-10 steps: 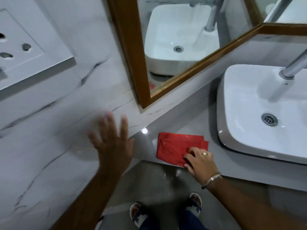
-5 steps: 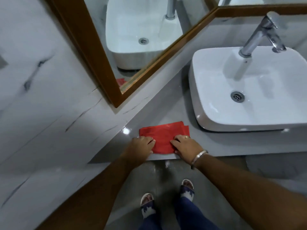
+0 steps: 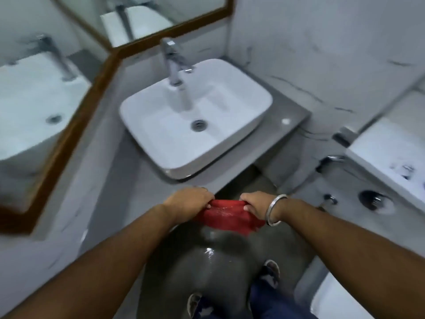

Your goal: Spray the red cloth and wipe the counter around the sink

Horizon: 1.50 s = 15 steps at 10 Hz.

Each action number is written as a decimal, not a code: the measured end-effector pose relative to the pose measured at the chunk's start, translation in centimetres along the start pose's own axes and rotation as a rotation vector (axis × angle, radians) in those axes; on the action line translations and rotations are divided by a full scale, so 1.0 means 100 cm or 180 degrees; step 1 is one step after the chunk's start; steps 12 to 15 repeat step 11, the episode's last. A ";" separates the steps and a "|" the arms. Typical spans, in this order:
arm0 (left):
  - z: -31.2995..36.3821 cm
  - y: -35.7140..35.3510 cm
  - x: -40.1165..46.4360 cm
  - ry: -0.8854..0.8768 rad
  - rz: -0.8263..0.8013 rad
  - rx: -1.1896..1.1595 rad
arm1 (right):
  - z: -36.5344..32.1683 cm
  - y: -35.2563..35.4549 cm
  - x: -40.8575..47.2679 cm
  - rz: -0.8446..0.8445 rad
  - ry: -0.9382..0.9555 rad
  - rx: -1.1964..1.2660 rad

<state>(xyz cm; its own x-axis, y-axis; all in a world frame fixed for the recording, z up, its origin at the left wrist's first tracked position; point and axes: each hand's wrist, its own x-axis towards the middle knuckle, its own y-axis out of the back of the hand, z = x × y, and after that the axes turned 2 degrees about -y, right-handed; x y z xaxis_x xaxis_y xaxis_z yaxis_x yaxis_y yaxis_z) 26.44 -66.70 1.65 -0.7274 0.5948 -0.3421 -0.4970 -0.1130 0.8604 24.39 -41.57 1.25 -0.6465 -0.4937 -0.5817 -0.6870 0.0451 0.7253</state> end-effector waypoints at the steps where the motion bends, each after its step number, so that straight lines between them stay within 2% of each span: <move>1: 0.067 0.009 0.107 -0.0538 -0.0213 0.0042 | 0.092 0.007 -0.069 0.0343 -0.0555 0.0333; 2: 0.127 0.022 0.180 -0.0842 -0.0311 0.0108 | 0.159 0.018 -0.116 0.0667 -0.0970 0.0559; 3: 0.212 0.053 0.275 -0.1399 -0.0208 0.0033 | 0.248 0.047 -0.178 0.1240 -0.1506 0.0618; 5: 0.306 0.107 0.394 -0.1788 0.0291 0.0169 | 0.345 0.107 -0.242 0.2049 -0.2050 0.0415; 6: 0.340 0.121 0.463 -0.1786 0.0426 0.0497 | 0.392 0.132 -0.249 0.2324 -0.2249 0.0275; 7: 0.331 0.105 0.492 -0.1755 0.0272 0.0715 | 0.409 0.122 -0.231 0.2158 -0.2286 0.0271; 8: 0.307 0.061 0.506 -0.1827 -0.0392 0.1638 | 0.412 0.078 -0.194 0.1011 -0.2216 0.0010; 9: 0.296 0.044 0.515 -0.1940 -0.0537 0.2118 | 0.414 0.054 -0.178 0.0697 -0.2397 0.0186; 10: 0.293 0.043 0.524 -0.1980 -0.0468 0.2300 | 0.409 0.053 -0.163 0.1087 -0.2787 0.0651; 11: 0.303 0.049 0.520 -0.1902 -0.0487 0.2340 | 0.397 0.069 -0.159 0.1298 -0.2800 0.0597; 15: 0.303 0.049 0.520 -0.1902 -0.0487 0.2340 | 0.397 0.069 -0.159 0.1298 -0.2800 0.0597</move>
